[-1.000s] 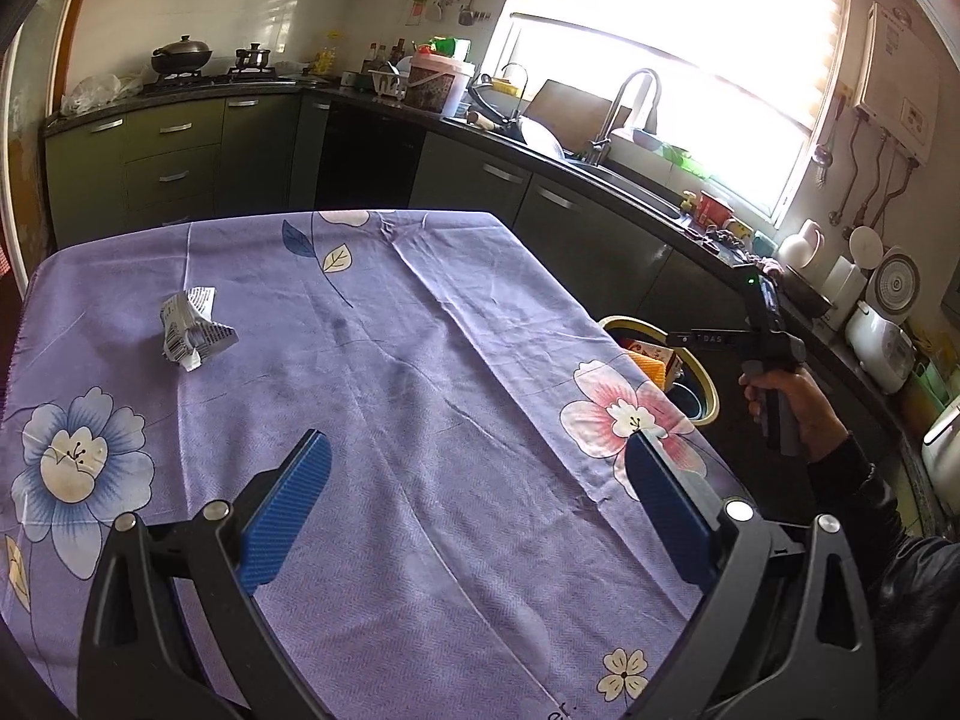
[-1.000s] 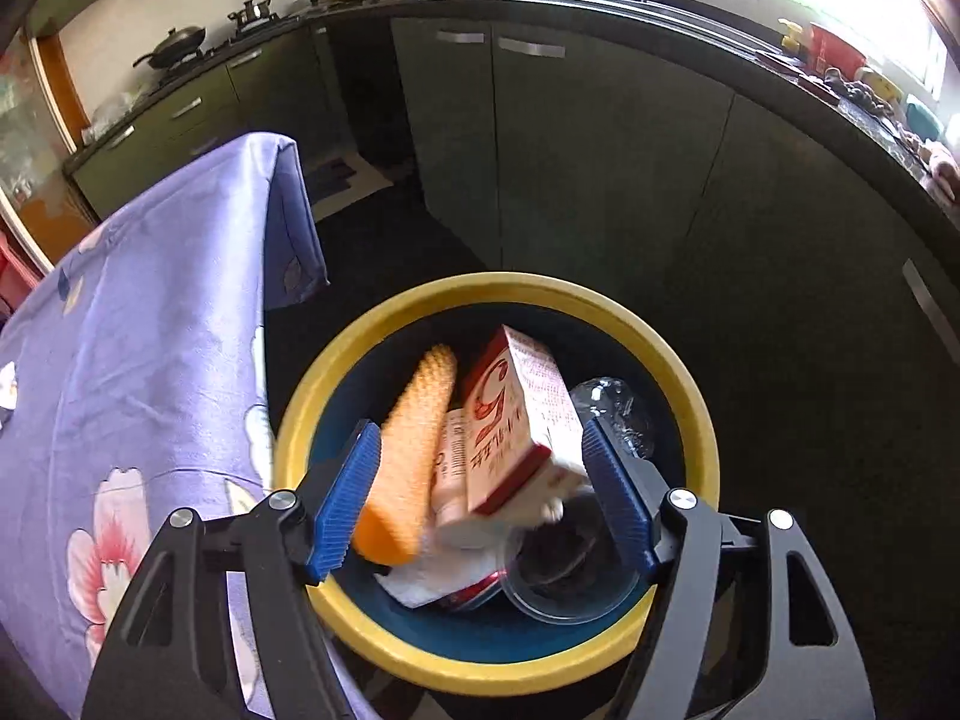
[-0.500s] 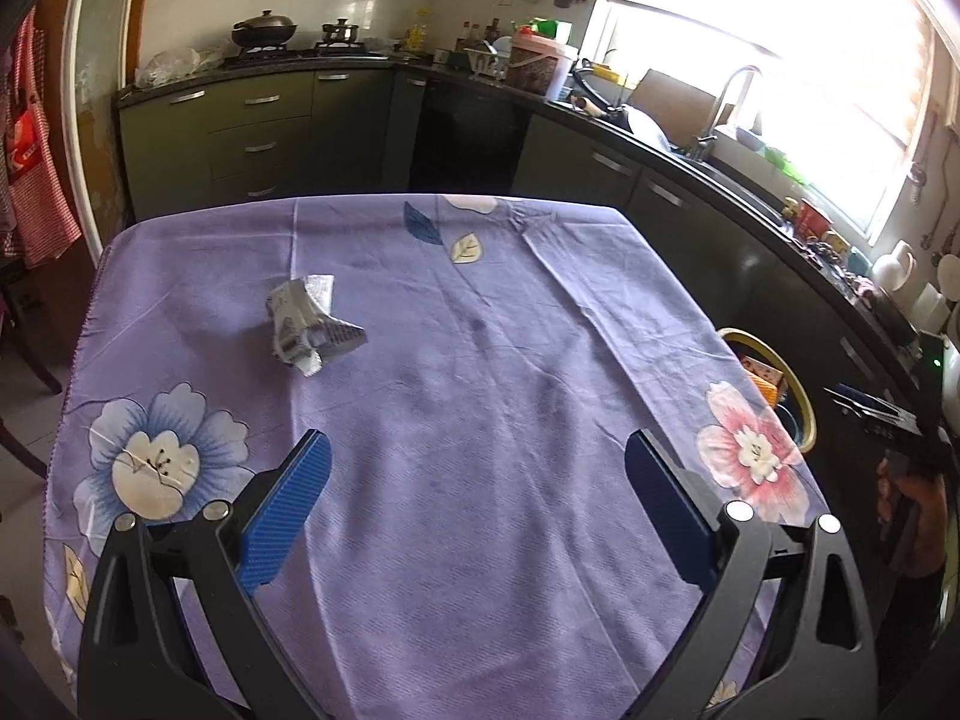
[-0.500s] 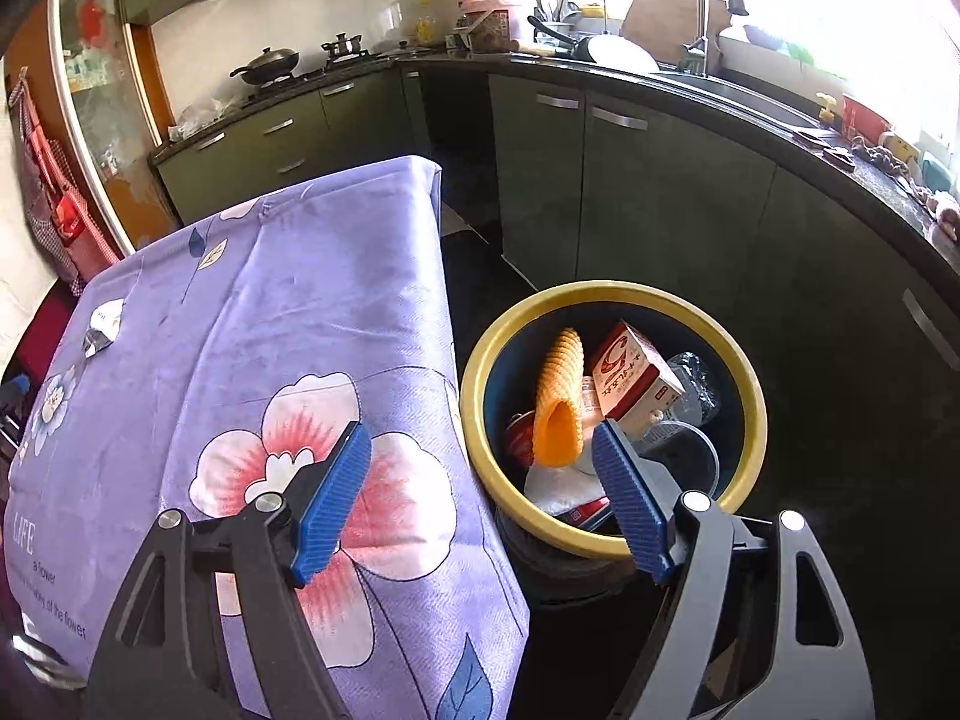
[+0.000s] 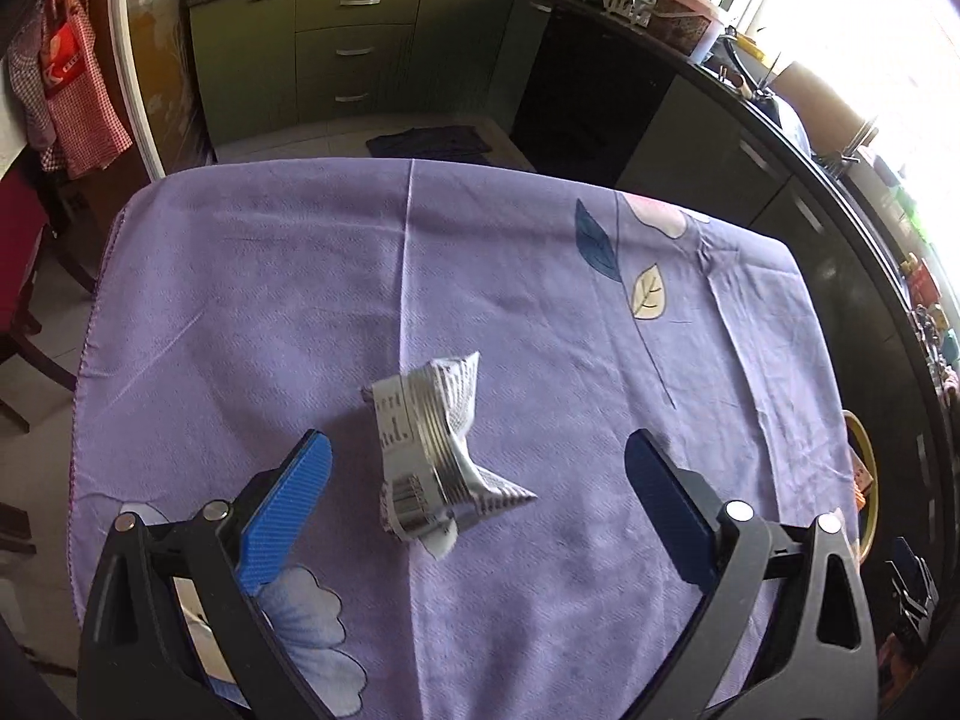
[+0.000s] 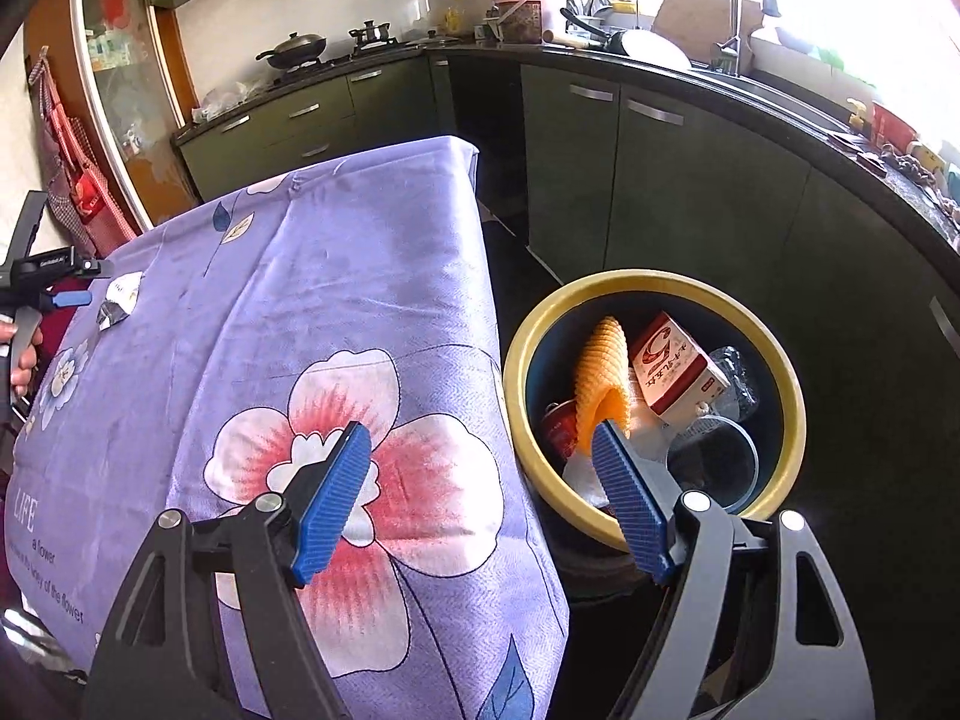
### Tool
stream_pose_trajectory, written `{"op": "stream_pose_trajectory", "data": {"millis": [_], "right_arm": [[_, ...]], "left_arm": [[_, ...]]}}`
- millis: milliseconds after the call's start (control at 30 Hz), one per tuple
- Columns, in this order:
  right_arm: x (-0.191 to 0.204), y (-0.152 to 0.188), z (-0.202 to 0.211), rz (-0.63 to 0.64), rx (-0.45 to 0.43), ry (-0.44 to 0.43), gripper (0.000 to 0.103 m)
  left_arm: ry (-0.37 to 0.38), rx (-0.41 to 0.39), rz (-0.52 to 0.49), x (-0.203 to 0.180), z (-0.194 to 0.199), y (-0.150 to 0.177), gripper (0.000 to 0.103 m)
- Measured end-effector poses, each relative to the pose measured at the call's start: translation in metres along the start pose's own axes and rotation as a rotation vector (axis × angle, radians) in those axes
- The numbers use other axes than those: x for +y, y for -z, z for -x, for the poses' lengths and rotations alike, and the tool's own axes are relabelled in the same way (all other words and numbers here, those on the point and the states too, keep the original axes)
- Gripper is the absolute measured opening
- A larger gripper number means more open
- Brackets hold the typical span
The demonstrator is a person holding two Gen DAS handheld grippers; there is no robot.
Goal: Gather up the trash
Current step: 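Move the left gripper to the silver snack wrapper and grasp it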
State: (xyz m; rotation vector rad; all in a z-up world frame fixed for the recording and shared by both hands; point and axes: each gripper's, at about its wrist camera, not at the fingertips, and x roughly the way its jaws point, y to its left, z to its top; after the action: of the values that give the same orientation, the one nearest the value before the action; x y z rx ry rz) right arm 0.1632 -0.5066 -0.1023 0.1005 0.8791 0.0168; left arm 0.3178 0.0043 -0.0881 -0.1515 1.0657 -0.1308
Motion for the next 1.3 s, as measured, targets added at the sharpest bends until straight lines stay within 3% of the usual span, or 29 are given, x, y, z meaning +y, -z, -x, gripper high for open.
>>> {"op": "stream_pose_trajectory", "data": {"millis": [233,400,567,1000,1133,1300], "right_arm": [[-0.001,0.001,-0.003,0.0,0.001,-0.011,0.075],[0.001,0.001,-0.004,0.007,0.004,-0.022,0.075],[0.002,0.001,-0.002,0.007,0.0,-0.024,0.075],[0.002,0.001,0.004,0.008,-0.012,-0.028,0.075],[-0.003,0.003,0.01,0.0,-0.02,-0.019,0.075],[-0.022,0.01,0.022,-0.034,-0.032,0.019,0.075]], "left_arm": [[-0.007,0.08,0.021,0.004,-0.019,-0.008,0.064],[-0.01,0.115,0.036,0.006,-0.027,-0.008,0.056],[-0.019,0.146,0.025,0.005,-0.034,-0.006,0.036],[0.0,0.103,-0.08,-0.021,-0.008,0.003,0.034],[0.027,0.068,-0.161,-0.05,0.013,0.011,0.034],[0.118,0.053,-0.303,-0.11,0.038,0.03,0.034]]}}
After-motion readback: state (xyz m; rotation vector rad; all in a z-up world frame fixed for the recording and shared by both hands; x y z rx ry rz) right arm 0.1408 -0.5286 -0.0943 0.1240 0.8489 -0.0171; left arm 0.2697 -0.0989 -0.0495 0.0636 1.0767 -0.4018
